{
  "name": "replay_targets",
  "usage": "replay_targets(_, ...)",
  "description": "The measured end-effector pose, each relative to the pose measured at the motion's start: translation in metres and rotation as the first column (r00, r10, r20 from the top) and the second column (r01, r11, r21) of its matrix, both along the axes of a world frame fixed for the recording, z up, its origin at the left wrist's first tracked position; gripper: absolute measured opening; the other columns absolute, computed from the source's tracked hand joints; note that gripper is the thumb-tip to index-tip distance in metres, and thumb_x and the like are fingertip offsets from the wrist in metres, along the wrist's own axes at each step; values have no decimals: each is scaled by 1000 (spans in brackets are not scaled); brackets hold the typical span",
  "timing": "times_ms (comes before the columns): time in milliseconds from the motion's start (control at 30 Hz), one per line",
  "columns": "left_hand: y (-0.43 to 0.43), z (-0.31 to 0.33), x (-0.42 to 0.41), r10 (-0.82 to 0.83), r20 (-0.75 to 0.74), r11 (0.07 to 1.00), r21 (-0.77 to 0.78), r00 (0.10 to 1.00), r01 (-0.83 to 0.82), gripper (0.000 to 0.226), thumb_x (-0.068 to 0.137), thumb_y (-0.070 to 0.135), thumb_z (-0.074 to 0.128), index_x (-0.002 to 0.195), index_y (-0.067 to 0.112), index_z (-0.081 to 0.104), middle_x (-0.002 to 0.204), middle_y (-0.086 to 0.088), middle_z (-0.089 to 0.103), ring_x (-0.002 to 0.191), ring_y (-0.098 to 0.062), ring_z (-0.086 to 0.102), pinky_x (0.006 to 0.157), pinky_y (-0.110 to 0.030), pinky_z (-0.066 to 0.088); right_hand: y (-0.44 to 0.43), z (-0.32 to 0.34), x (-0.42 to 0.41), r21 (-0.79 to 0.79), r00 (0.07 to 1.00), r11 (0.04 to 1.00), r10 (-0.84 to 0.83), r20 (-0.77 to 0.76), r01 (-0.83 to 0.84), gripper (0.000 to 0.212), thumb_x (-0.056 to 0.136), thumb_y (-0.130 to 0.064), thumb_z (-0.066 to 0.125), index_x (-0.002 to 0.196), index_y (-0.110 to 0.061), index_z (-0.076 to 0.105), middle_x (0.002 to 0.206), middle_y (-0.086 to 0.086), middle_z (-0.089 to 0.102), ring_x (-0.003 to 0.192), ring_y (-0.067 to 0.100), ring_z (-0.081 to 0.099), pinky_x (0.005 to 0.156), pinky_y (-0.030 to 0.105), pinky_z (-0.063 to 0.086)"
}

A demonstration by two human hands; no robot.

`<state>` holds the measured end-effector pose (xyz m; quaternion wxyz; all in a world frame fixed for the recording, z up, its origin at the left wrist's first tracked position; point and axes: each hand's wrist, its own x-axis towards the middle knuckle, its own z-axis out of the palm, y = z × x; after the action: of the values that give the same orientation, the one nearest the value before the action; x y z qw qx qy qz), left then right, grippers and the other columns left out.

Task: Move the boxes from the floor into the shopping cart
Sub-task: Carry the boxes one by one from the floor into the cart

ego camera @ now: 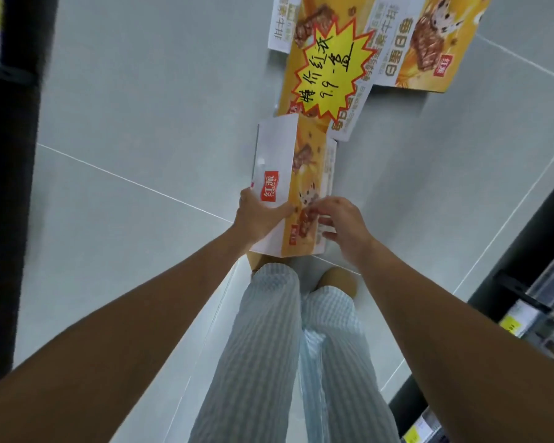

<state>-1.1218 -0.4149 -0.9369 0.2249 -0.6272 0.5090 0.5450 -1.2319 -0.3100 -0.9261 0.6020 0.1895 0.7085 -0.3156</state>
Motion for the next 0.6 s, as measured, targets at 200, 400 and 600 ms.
replay_targets(200,-4,97,10,88,-243,978,208,966,-37,36,76,36,68,108,25,58,100,0,69,88,-22,69,80,-35,56,6,74,-11,-13,981,999,32,-190,-35,60,84,-48,68,120,-7,43,111,9,65,94,25,69,79,37,58)
replay_targets(400,-1,188,40,246,-286,939,306,926,-155,14,97,31,45,95,28,58,80,10,72,76,-7,67,77,-27,49,17,157,-25,-184,992,979,100,74,-85,66,71,-64,63,112,-11,68,112,19,70,103,39,66,95,55,51)
replay_targets(600,31,277,73,445,-282,888,265,850,-377,21,98,36,41,90,25,58,83,5,70,84,-14,61,79,-29,49,7,237,-10,-221,945,921,295,-138,-320,43,91,-56,54,87,-16,69,60,-3,72,52,12,70,53,23,54)
